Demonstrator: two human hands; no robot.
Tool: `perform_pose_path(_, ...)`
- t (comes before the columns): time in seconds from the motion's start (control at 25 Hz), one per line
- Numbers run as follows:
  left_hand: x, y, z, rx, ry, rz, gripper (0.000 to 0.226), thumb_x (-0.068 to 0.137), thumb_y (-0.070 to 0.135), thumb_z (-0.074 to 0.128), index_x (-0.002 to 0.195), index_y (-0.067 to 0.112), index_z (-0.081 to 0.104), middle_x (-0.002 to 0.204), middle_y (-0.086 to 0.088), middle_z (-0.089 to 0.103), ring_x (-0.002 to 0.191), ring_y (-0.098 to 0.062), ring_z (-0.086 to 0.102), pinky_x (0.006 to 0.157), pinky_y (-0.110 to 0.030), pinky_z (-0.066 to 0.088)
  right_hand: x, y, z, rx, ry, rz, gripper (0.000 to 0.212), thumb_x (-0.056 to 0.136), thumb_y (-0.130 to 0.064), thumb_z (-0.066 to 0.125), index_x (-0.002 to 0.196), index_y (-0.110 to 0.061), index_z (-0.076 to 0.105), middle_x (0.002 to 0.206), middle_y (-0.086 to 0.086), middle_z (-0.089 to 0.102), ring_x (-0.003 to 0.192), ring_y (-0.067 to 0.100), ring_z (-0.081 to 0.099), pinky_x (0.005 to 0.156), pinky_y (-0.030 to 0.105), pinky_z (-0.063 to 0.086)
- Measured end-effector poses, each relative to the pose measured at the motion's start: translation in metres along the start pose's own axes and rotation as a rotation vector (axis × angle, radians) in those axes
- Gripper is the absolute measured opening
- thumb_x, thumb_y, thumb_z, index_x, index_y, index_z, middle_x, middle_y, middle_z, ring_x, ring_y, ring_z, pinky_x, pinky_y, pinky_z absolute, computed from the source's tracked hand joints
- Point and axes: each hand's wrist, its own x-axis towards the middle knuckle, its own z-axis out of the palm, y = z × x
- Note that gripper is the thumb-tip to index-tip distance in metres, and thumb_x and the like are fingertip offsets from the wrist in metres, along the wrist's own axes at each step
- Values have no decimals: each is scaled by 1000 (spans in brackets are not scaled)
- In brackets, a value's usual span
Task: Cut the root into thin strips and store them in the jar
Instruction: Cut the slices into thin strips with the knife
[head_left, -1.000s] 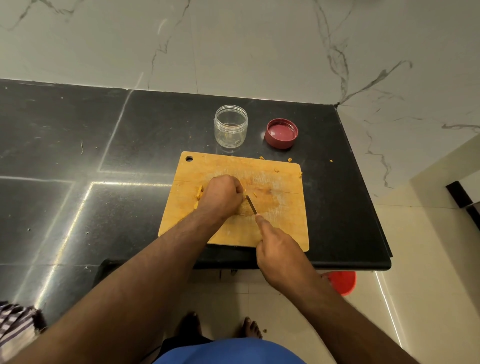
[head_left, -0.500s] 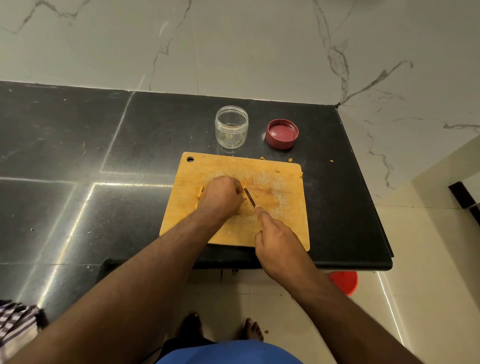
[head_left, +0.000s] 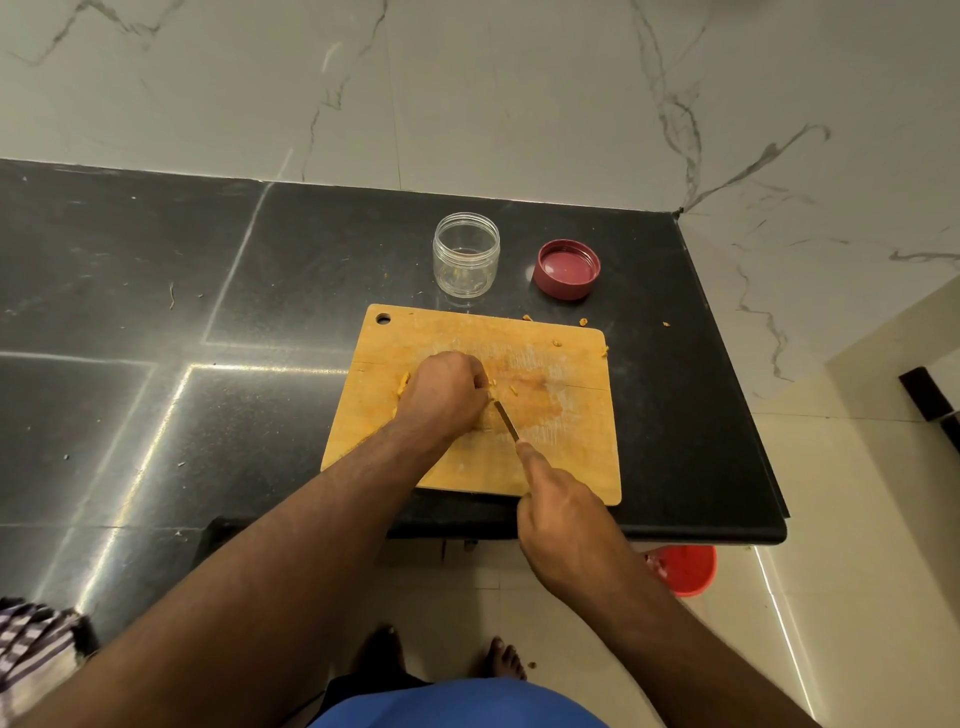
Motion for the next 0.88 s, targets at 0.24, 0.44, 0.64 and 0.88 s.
perform_pose_path(0.24,-4,2,-3,53,30,-12,16,93,27,69,105,20,75,99,2,72,89,-16,64,78,-32,57,12,-3,-5,22,82,4,54,103,-22,35,155,-28,20,123,0,56,101,14,55,84,31,49)
perform_pose_path(0.44,-7,1,-3,57,62,13,17,94,27,66,105,22,77,98,3,74,86,-16,66,78,-35,59,27,-8,-1,-25,11,-8,56,102,-19,34,155,-24,20,117,3,56,97,18,54,81,35,50)
perform_pose_path(0.64,-6,0,-4,89,73,10,17,92,32,64,100,25,77,93,4,74,86,-17,64,78,-40,59,34,-14,-1,-126,-100,20,67,98,-11,38,157,-23,8,124,11,52,102,25,54,77,33,43)
perform_pose_path(0.88,-6,-1,-3,144,94,24,19,94,38,64,102,27,77,95,7,73,92,-15,60,77,-35,54,1,-1,0,-58,-45,7,59,102,-17,35,157,-26,14,118,4,54,95,19,56,78,33,49)
